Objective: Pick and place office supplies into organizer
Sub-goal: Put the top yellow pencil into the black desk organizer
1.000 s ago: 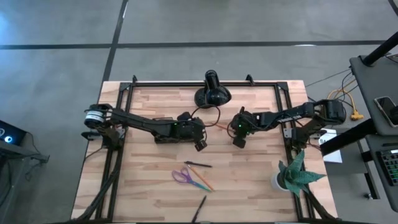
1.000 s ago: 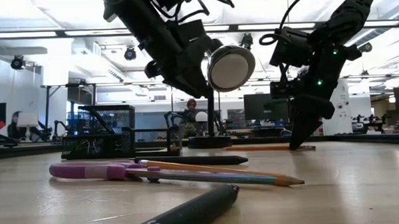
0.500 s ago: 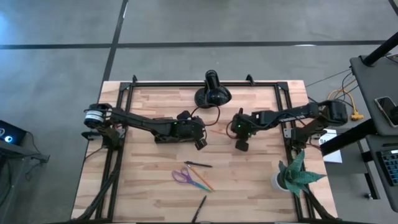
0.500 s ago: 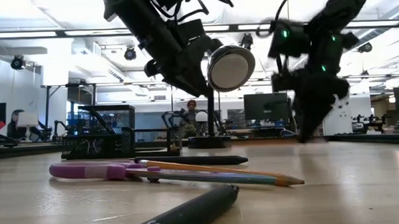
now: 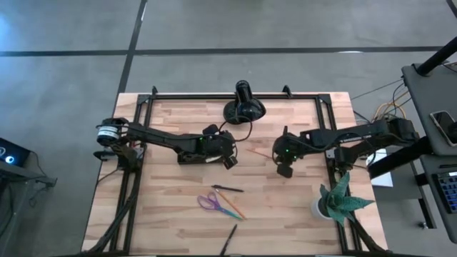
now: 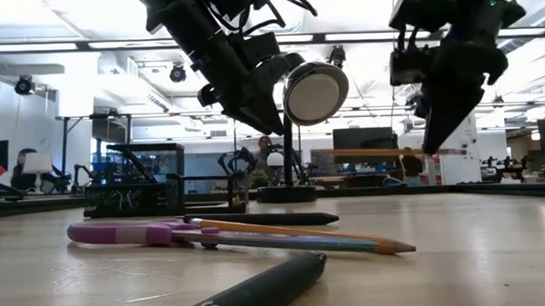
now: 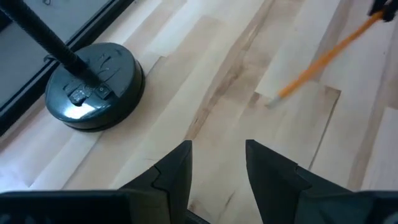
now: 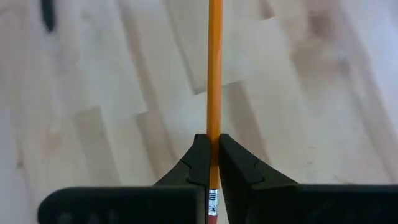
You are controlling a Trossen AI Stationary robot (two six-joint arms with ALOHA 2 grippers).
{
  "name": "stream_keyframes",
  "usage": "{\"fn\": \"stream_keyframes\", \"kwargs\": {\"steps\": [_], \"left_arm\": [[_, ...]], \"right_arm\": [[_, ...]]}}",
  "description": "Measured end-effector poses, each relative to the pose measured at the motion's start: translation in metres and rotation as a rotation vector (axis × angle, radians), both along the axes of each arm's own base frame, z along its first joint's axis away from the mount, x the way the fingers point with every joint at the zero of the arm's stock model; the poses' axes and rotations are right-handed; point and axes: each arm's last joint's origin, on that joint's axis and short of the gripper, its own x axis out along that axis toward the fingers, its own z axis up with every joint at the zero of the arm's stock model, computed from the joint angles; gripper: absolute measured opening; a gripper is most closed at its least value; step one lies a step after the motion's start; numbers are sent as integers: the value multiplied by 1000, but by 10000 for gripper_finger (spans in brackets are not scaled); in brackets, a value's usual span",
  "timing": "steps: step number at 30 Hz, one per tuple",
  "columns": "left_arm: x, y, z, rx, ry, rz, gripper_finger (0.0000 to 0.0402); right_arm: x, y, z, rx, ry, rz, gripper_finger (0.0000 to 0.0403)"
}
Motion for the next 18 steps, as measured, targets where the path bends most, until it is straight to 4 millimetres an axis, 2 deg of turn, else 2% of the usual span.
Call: {"fn": "stream_keyframes", "kwargs": {"steps": [6,11,13,18], "left_arm": [[-14,1,33,-9,-103,8,132],[-34,2,60,-12,-157,10,132],[-39,3,66,-12,-164,14,132],[-60,5,67,-45,-72,94,132]], "right_arm": [[1,6,7,42,-45,-64,11],[18,13,29,115,-145,-23,11],[25,14,37,135,-160,-13,11],[46,17,52,198,-166,26,11]]}}
